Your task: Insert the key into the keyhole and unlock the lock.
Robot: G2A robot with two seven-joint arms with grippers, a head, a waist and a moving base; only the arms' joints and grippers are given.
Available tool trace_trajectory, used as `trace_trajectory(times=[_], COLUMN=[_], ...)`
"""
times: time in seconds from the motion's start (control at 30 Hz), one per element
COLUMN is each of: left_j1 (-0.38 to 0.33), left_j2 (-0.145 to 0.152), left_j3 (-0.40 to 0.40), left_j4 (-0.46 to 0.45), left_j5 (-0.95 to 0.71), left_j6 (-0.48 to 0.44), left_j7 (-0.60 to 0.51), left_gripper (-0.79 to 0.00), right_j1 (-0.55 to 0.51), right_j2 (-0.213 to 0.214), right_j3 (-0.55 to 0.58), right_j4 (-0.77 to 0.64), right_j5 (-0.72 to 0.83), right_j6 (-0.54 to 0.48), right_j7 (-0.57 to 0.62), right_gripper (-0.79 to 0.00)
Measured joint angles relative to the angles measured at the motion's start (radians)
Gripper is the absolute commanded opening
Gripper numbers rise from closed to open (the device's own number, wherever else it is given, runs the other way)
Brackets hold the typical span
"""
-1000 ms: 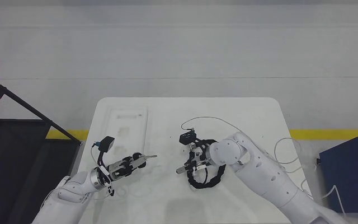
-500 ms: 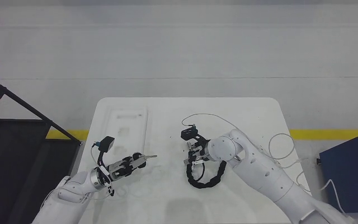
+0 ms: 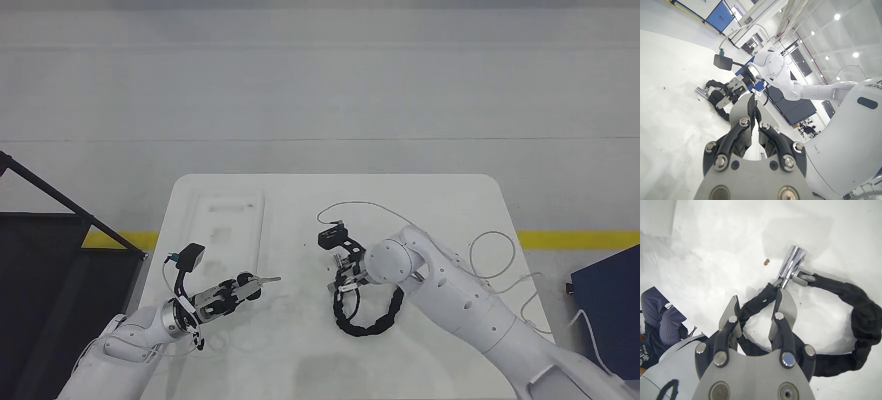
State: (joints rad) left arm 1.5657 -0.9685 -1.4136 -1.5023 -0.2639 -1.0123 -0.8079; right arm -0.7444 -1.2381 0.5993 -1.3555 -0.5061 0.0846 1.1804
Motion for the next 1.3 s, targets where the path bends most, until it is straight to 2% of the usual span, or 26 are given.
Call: trace_trajectory(times=[0.23,0.3,0.37,0.47,0.53,0.57,0.6,0.8,0.9,1.0,1.17,1.3], left_j1=[0.000,0.000,0.000,0.000,0.000,0.000,0.000,0.000,0.000,0.000,0.000,0.000], left_j2=[0.000,0.000,0.000,0.000,0.000,0.000,0.000,0.000,0.000,0.000,0.000,0.000], left_j3=[0.000,0.000,0.000,0.000,0.000,0.000,0.000,0.000,0.000,0.000,0.000,0.000], left_j4=[0.000,0.000,0.000,0.000,0.000,0.000,0.000,0.000,0.000,0.000,0.000,0.000], left_j5=[0.000,0.000,0.000,0.000,0.000,0.000,0.000,0.000,0.000,0.000,0.000,0.000], left_j6=[0.000,0.000,0.000,0.000,0.000,0.000,0.000,0.000,0.000,0.000,0.000,0.000], left_j7=[0.000,0.000,0.000,0.000,0.000,0.000,0.000,0.000,0.000,0.000,0.000,0.000], left_gripper=[-0.785,-0.785,-0.785,-0.785,-0.785,-0.785,-0.785,-0.785,-0.785,-0.785,-0.785,-0.785], right_j1=[0.014,0.017,0.021,0.024,0.025,0.025,0.025,0.025,0.023,0.031,0.052,0.033], right_j2=[-0.018,-0.022,-0.025,-0.030,-0.033,-0.035,-0.036,-0.039,-0.034,-0.025,-0.007,0.009], right_j3=[-0.016,-0.018,-0.024,-0.027,-0.028,-0.029,-0.029,-0.020,-0.003,0.007,0.011,0.045], right_j4=[0.041,0.050,0.060,0.070,0.074,0.074,0.074,0.050,0.027,0.022,0.016,0.005], right_j5=[-0.005,-0.006,-0.017,-0.023,-0.024,-0.025,-0.027,-0.030,-0.023,-0.011,-0.130,-0.097], right_j6=[0.004,0.004,0.006,0.006,0.005,0.002,-0.001,-0.053,-0.139,-0.288,-0.526,-0.727], right_j7=[-0.004,-0.005,0.000,0.004,0.004,0.004,0.002,-0.020,-0.041,-0.039,-0.036,-0.111], right_gripper=[-0.443,-0.483,-0.566,-0.576,-0.625,-0.767,-0.785,-0.785,-0.785,-0.785,-0.785,-0.785])
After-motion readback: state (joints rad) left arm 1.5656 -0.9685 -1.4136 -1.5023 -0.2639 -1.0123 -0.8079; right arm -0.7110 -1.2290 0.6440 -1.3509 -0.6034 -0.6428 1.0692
